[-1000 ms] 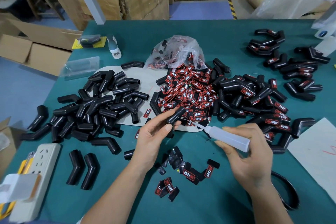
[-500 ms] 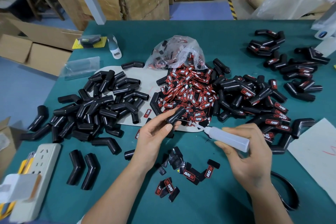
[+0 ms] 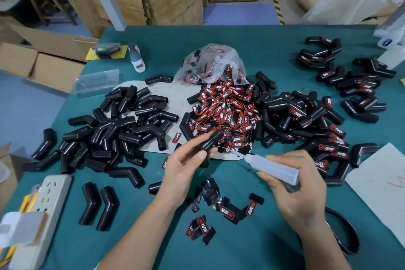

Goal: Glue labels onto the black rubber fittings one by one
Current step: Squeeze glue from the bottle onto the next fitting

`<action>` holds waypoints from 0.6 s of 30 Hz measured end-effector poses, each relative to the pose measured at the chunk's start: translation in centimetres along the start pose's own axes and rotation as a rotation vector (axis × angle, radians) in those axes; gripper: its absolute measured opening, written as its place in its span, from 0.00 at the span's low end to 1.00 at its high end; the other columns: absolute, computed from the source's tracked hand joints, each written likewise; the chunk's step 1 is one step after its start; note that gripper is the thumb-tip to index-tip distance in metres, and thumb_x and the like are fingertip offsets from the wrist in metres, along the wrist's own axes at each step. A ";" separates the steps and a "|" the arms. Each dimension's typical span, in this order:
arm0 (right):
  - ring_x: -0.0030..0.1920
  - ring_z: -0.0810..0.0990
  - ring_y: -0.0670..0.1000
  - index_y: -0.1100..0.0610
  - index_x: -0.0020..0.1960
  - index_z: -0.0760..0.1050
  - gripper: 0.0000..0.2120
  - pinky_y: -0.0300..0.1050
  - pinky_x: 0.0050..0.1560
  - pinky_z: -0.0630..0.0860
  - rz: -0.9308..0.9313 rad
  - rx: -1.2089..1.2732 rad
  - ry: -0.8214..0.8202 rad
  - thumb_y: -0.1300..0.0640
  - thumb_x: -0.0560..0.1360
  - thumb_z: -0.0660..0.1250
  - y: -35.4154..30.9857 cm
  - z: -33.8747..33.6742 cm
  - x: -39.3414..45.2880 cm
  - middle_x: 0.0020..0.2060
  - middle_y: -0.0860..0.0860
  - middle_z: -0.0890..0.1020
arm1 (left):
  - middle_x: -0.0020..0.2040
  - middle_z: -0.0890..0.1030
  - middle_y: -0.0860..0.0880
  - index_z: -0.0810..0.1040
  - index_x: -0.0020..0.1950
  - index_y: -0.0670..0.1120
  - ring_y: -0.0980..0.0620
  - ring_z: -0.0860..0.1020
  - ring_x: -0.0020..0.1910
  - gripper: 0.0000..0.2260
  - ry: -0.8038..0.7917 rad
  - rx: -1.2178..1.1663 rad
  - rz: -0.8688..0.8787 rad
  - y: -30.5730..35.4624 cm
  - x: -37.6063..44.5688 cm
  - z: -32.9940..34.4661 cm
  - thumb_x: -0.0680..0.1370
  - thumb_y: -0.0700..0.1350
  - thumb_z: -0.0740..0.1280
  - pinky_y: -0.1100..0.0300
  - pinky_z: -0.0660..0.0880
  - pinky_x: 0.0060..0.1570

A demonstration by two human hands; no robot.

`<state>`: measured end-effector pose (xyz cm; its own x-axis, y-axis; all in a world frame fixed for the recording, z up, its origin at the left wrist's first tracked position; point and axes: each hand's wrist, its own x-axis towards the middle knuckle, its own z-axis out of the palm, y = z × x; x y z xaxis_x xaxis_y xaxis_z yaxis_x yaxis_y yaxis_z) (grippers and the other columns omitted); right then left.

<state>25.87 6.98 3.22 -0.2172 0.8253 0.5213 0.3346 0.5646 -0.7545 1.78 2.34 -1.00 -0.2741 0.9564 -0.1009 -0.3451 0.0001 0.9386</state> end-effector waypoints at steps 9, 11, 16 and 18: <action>0.54 0.77 0.37 0.53 0.57 0.76 0.13 0.29 0.50 0.71 -0.021 0.004 -0.013 0.44 0.81 0.69 0.1 0.1 0.0 0.48 0.48 0.80 | 0.67 0.82 0.40 0.81 0.71 0.47 0.41 0.83 0.64 0.23 0.004 -0.011 0.003 0.3 0.0 0.2 0.78 0.53 0.76 0.54 0.77 0.66; 0.54 0.77 0.37 0.53 0.57 0.76 0.13 0.29 0.51 0.71 -0.023 0.001 -0.011 0.44 0.80 0.69 0.1 0.1 0.0 0.49 0.46 0.79 | 0.66 0.83 0.41 0.81 0.71 0.48 0.41 0.83 0.64 0.22 0.006 -0.012 0.007 0.4 -0.1 0.2 0.79 0.53 0.76 0.53 0.77 0.66; 0.54 0.77 0.37 0.53 0.57 0.76 0.13 0.29 0.50 0.71 -0.020 -0.002 -0.014 0.44 0.80 0.70 0.0 0.0 0.0 0.49 0.46 0.79 | 0.62 0.85 0.40 0.81 0.71 0.50 0.41 0.83 0.64 0.21 0.012 -0.028 0.001 0.4 -0.2 0.3 0.79 0.54 0.76 0.53 0.77 0.66; 0.53 0.77 0.37 0.53 0.57 0.76 0.13 0.28 0.50 0.71 -0.022 -0.002 -0.008 0.45 0.80 0.69 0.0 0.0 0.0 0.49 0.47 0.79 | 0.62 0.85 0.40 0.81 0.71 0.49 0.41 0.83 0.63 0.21 0.013 -0.043 0.003 0.4 -0.2 0.4 0.79 0.54 0.75 0.53 0.77 0.65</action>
<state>25.90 6.96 3.25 -0.2319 0.8125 0.5348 0.3311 0.5829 -0.7420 2.01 2.23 -0.46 -0.2873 0.9524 -0.1024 -0.3821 -0.0159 0.9240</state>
